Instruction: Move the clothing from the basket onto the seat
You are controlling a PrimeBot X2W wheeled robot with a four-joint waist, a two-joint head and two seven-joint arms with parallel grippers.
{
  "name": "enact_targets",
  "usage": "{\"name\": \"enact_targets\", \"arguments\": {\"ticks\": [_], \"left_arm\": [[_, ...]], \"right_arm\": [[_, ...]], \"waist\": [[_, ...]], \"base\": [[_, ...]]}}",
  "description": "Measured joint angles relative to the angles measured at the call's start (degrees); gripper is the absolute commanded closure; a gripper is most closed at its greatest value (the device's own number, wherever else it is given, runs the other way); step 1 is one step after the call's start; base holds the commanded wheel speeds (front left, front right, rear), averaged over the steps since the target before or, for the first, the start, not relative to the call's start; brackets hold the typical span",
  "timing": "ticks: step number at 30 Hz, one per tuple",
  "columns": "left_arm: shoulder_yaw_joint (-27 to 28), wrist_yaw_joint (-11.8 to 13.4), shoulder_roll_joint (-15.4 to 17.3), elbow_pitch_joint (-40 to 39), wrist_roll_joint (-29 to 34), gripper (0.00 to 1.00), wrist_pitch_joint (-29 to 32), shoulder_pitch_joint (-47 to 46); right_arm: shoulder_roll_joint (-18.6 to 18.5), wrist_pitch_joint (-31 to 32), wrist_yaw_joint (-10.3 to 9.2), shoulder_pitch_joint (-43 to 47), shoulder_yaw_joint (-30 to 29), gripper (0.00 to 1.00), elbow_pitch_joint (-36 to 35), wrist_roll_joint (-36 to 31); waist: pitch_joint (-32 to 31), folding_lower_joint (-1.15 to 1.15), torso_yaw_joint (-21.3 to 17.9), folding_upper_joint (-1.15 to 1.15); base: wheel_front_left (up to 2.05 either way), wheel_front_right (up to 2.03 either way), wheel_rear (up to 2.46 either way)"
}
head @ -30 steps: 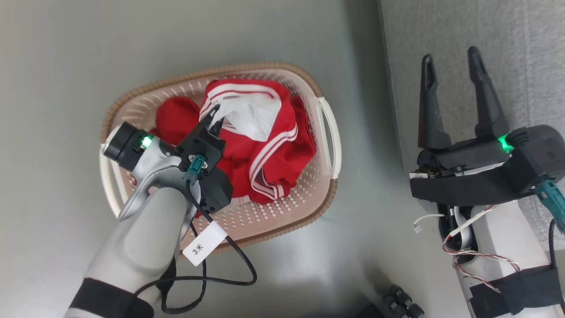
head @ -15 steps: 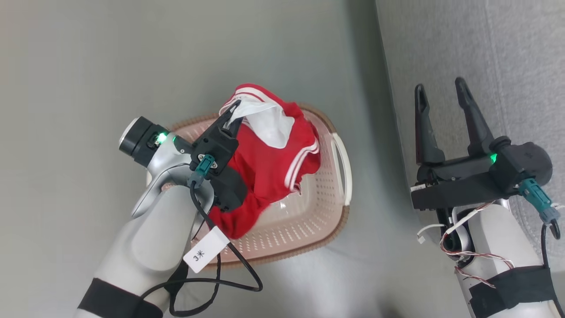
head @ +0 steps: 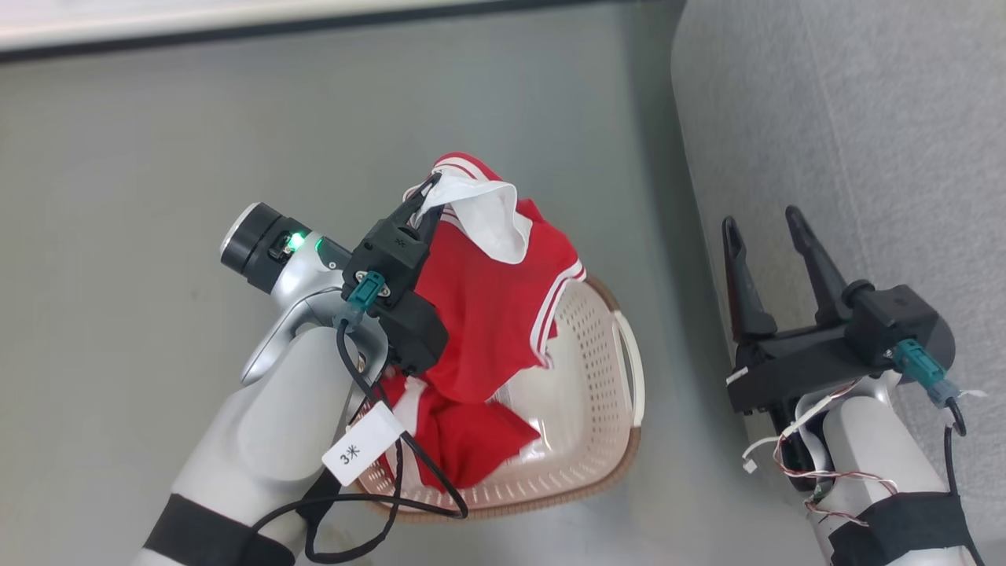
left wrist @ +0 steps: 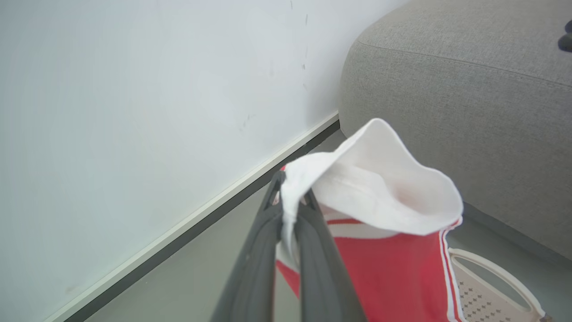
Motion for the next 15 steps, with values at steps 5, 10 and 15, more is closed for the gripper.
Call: {"name": "enact_targets", "arguments": {"ticks": [5,10,15], "left_arm": [[0.2,0.0,-0.2,0.0,-1.0,1.00,0.0,0.1],[0.5,-0.5,-0.3,0.1,-1.8,1.00,0.0,0.5],[1.0,-0.5,-0.3,0.6,-3.4,1.00,0.0,0.5]], "right_arm": [[0.1,0.1,0.42,0.5,0.4,0.00,2.4,0.3],[0.3,0.1,1.09,1.7,1.3,0.00,4.7,0.3],[0.4,0.1,1.62,2.4,2.3,0.00,6.8,0.3]], "waist": [[-3.8,0.00,0.7,0.00],[-7.7,0.00,1.0,0.00],[-11.5,0.00,1.0,0.00]], "base": [[0.00,0.00,0.00],[0.00,0.00,0.00],[0.00,0.00,0.00]]}}
